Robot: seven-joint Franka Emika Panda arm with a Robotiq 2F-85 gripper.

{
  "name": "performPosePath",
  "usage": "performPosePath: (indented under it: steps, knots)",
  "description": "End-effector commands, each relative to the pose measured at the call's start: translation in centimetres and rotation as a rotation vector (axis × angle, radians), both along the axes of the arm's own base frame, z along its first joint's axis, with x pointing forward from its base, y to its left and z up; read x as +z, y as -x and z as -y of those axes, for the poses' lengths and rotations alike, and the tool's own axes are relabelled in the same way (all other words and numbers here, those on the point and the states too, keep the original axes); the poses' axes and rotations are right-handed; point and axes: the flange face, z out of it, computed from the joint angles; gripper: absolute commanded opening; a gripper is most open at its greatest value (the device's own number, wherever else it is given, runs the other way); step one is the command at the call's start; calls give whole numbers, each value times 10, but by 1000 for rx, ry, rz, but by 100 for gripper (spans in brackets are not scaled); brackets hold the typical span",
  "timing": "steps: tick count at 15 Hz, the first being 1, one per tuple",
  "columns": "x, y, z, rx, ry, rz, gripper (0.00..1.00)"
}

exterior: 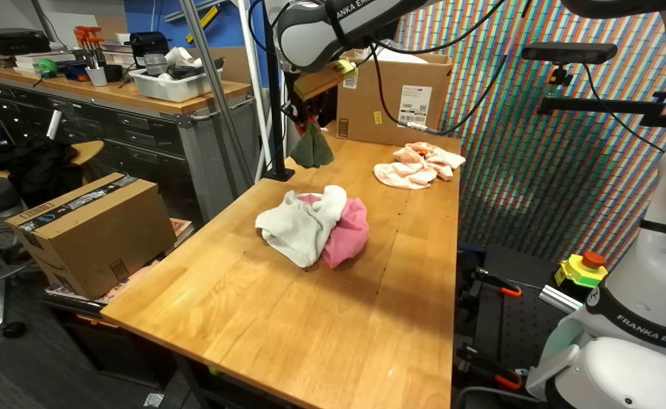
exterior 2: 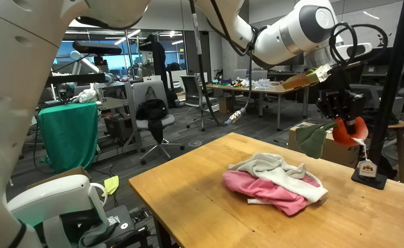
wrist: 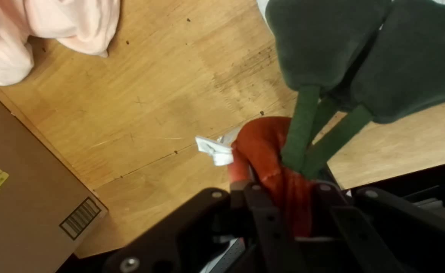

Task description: Separate the objects on the table

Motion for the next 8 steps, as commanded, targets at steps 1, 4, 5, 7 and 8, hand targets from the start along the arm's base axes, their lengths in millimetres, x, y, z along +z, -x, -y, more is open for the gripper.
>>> performPosePath:
  steps: [1, 4, 5, 7, 8]
  knots:
    - [20, -7, 15, -33, 35, 11, 7]
    - [27, -8, 32, -67, 50, 4, 7]
    - [30, -8, 41, -76, 52, 2, 7]
    - [35, -10, 59, -83, 56, -5, 7]
    - [38, -12, 70, -86, 55, -12, 7]
